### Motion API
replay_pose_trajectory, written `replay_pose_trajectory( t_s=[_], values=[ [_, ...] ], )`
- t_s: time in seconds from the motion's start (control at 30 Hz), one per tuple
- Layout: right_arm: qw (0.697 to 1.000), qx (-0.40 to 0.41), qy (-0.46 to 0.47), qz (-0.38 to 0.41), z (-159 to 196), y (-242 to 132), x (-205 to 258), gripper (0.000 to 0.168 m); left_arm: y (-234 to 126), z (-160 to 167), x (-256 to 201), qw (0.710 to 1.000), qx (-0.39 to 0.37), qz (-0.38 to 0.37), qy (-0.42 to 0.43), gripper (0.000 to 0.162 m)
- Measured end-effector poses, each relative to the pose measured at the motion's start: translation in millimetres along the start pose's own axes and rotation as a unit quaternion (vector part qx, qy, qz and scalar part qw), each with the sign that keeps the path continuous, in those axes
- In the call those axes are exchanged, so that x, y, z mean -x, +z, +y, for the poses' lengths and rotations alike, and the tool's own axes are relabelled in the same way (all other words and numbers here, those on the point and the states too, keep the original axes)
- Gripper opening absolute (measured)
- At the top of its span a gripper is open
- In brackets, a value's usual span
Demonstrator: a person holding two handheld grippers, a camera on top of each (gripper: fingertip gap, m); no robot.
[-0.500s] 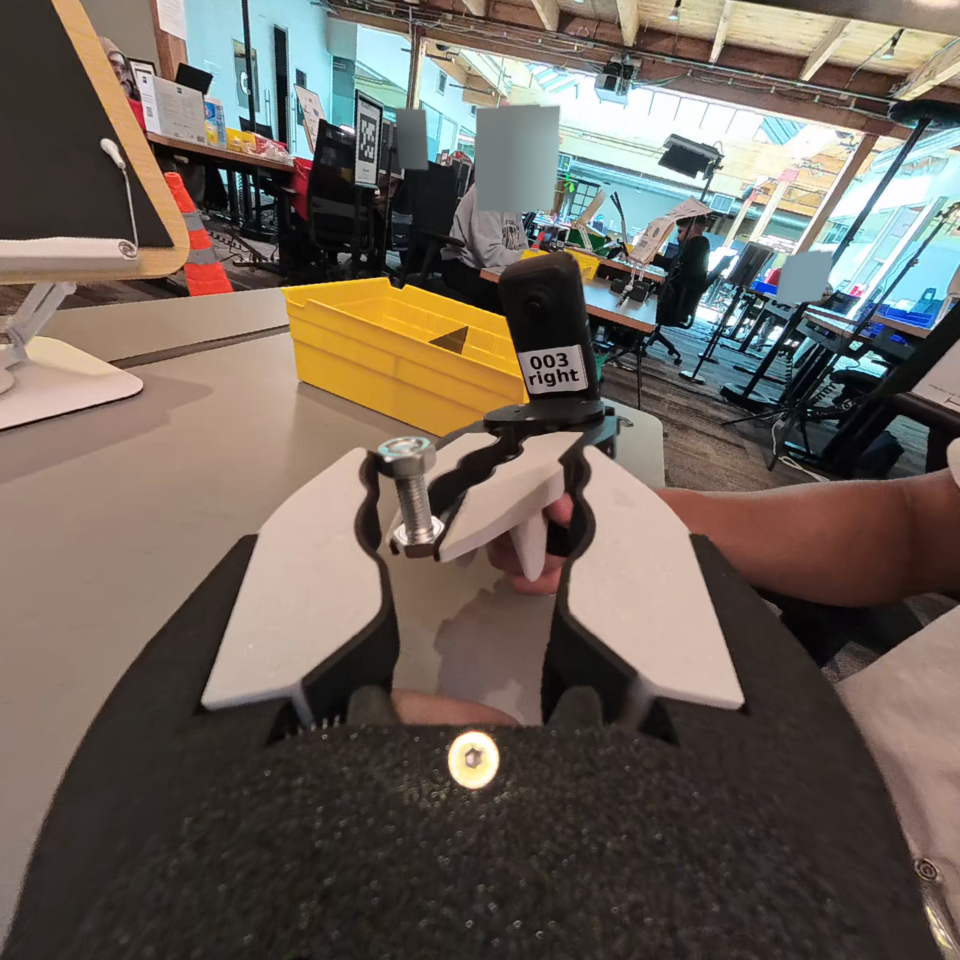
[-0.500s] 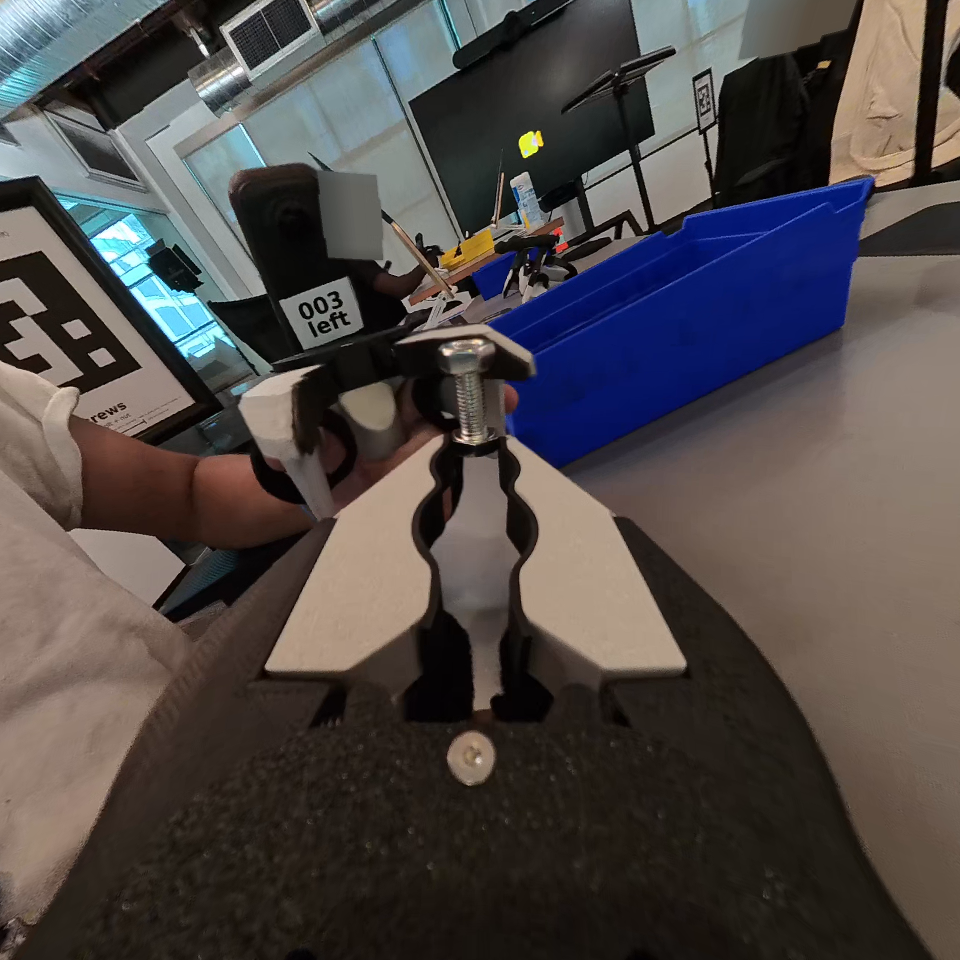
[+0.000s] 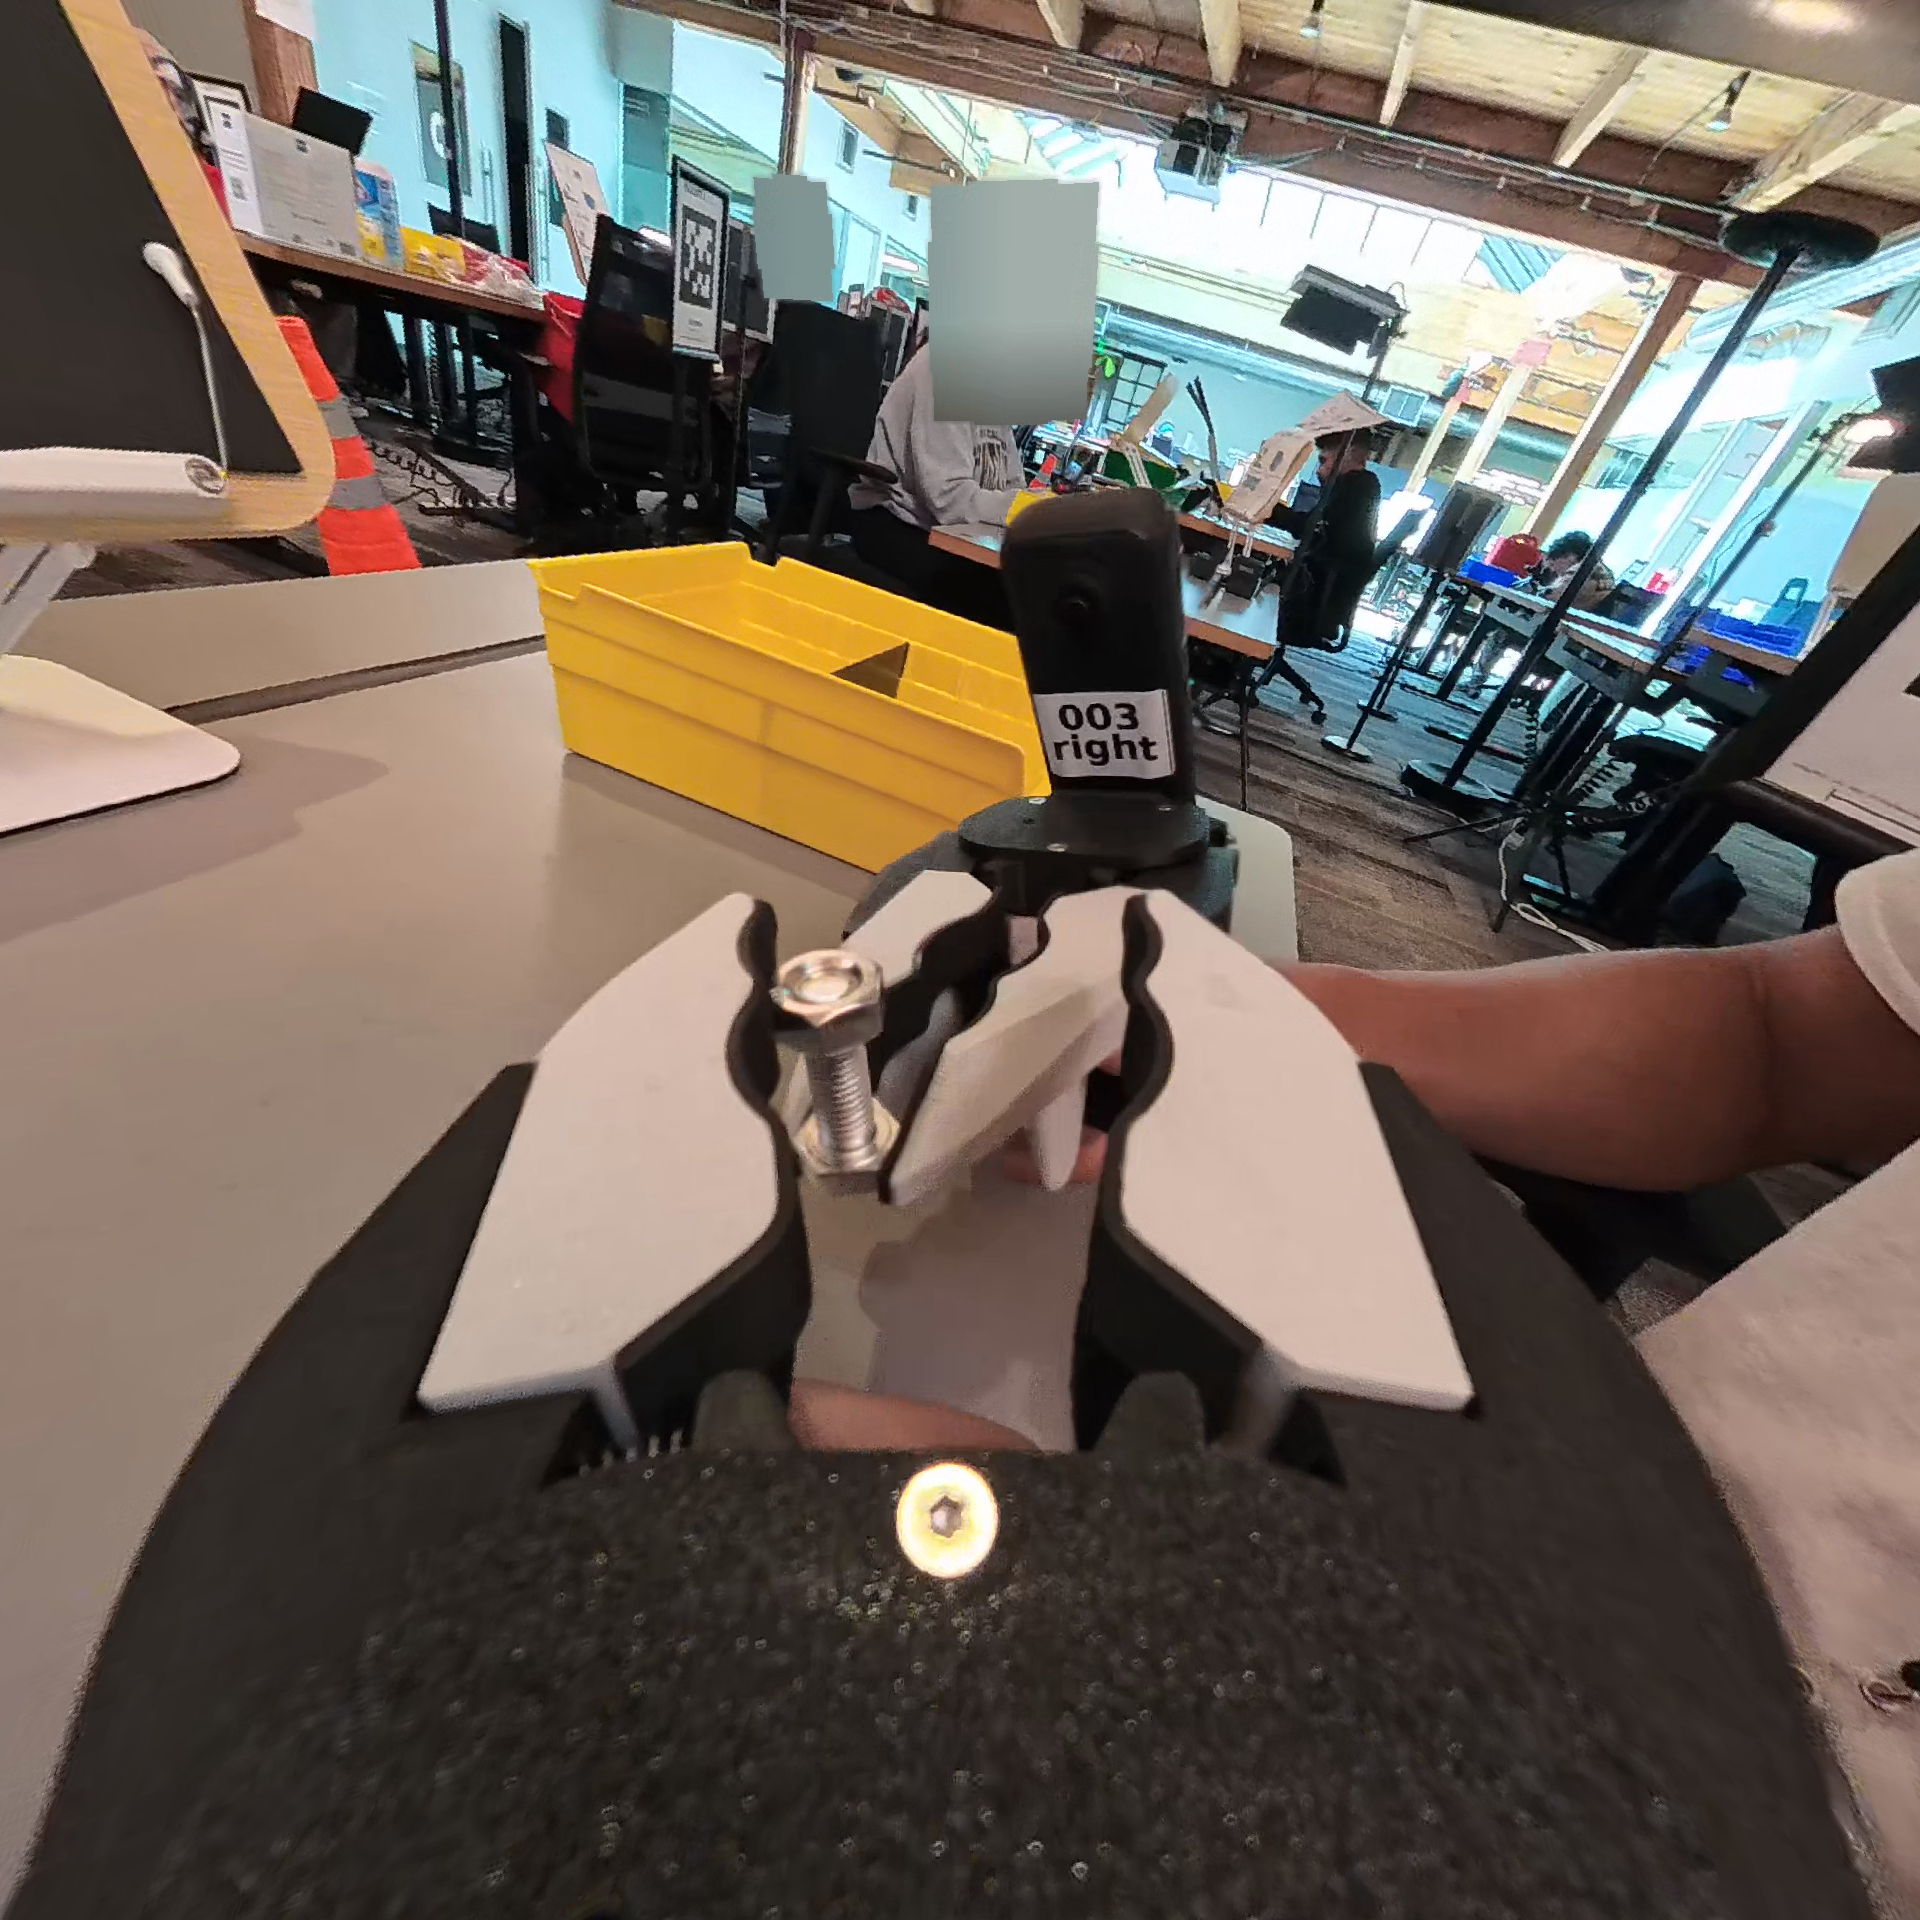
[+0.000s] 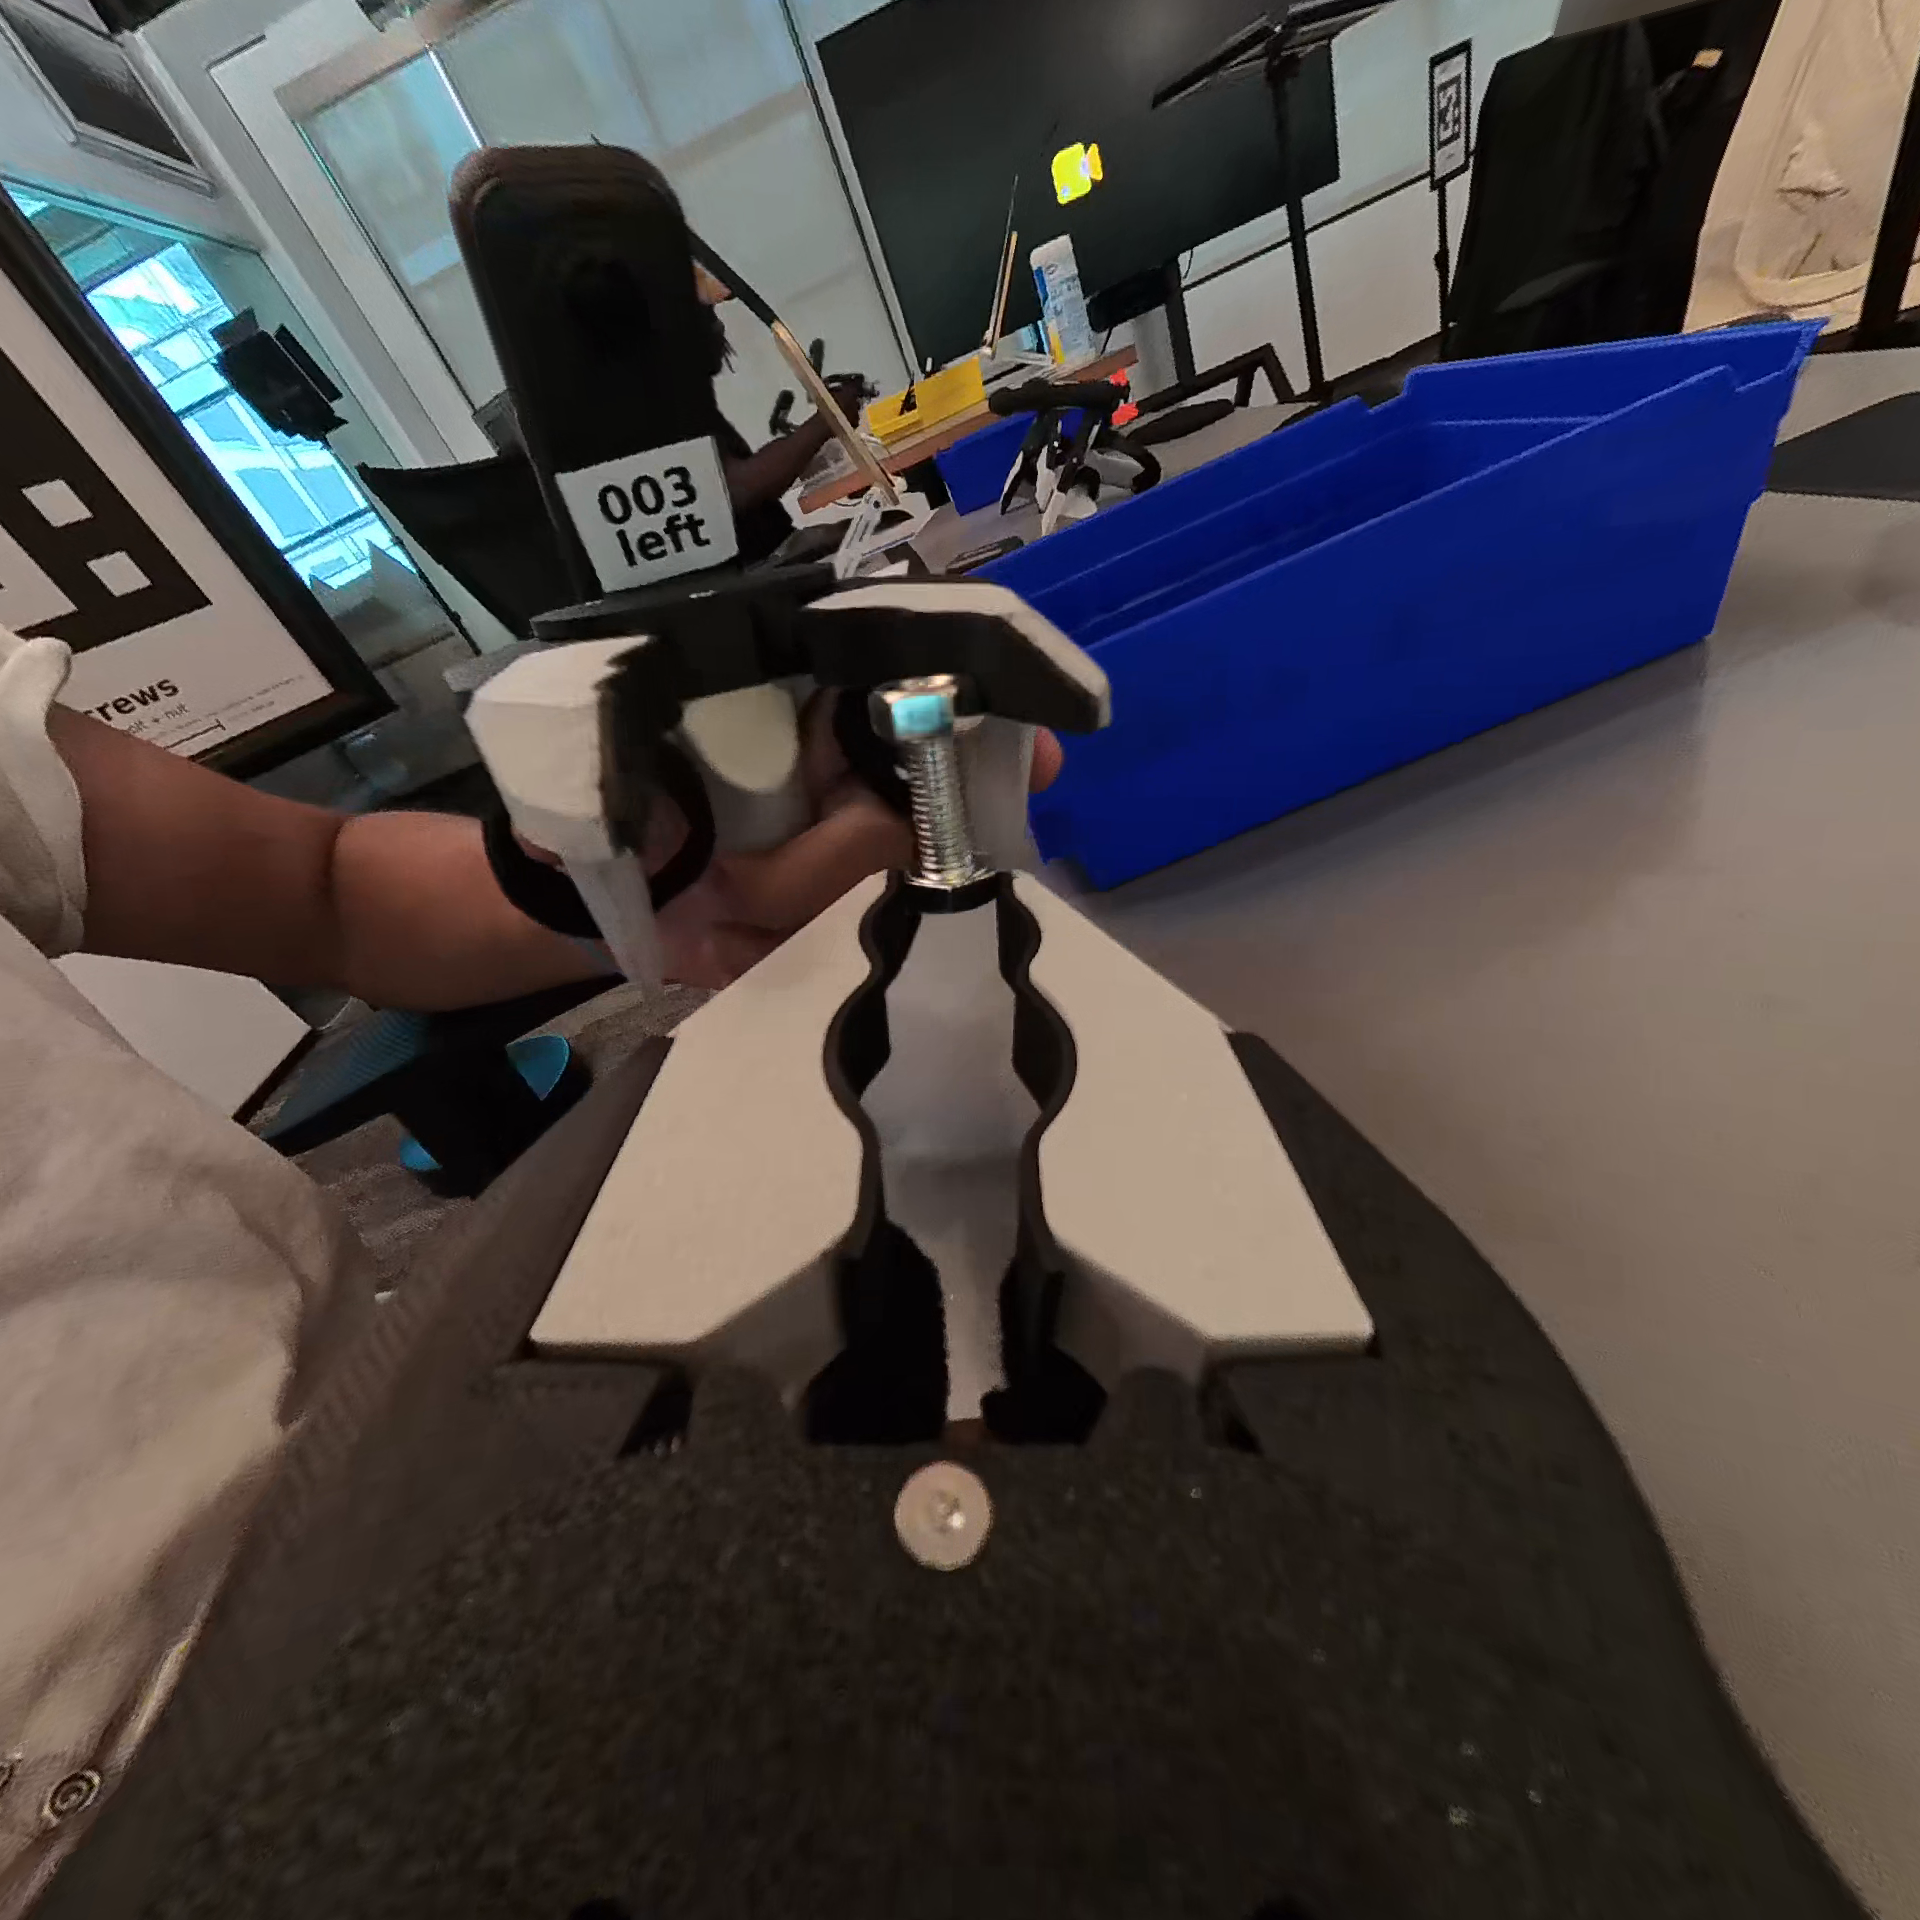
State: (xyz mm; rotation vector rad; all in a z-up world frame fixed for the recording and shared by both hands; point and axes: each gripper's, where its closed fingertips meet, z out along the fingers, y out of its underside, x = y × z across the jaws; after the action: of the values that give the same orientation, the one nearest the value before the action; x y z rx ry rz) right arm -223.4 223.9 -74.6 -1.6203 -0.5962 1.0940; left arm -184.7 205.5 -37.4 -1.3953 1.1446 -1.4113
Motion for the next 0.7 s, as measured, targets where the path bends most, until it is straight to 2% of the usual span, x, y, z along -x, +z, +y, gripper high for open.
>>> replay_pose_trajectory(
  t_s=[0.07,0.23,0.5,0.6,0.7],
  values=[
    [1.000,-0.008,0.003,0.006,-3,-5,-5,0.017,-2,-1,3,1.000,-0.002,-0.005,-0.003,0.067],
    [0.998,-0.041,0.017,0.033,-17,-23,-21,0.017,-8,-5,8,1.000,-0.013,-0.010,-0.009,0.059],
    [1.000,-0.024,0.002,0.005,-9,-5,-2,0.017,-2,-4,3,1.000,-0.016,-0.002,-0.018,0.060],
    [0.999,-0.032,0.009,0.020,-12,-10,-11,0.017,-5,-6,5,1.000,-0.019,-0.009,-0.016,0.062],
    [0.998,-0.045,0.017,0.038,-18,-22,-22,0.017,-9,-10,9,0.999,-0.029,-0.013,-0.019,0.055]
  ],
)
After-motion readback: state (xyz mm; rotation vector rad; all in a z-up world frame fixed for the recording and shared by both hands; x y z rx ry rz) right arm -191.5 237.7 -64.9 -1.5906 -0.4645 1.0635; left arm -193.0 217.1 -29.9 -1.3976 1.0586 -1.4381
